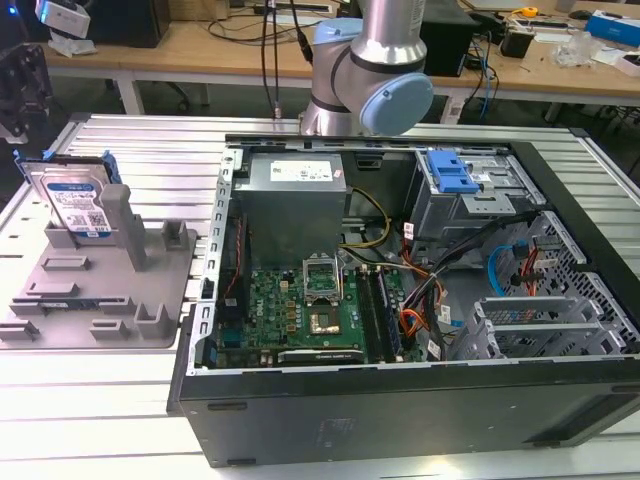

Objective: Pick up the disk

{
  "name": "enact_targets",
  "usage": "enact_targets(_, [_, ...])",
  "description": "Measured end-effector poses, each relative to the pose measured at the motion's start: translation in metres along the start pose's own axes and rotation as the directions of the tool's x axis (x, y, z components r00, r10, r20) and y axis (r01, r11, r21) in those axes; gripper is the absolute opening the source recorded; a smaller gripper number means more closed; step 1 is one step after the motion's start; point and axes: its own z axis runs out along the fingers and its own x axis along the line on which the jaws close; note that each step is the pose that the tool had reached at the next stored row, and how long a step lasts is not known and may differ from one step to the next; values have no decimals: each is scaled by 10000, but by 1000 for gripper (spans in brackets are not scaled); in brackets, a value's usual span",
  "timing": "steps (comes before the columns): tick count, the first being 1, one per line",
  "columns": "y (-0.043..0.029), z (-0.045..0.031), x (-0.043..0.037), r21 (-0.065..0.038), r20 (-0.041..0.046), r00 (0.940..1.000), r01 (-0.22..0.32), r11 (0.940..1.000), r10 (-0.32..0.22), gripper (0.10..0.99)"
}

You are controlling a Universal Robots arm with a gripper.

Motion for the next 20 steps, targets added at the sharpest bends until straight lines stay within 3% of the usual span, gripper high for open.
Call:
enact_targets(4, [2, 9, -1, 0, 1, 10000, 0, 10000, 0, 482])
enact_targets(20, [7, 239, -5, 0, 0, 10000, 1, 10000, -1, 482])
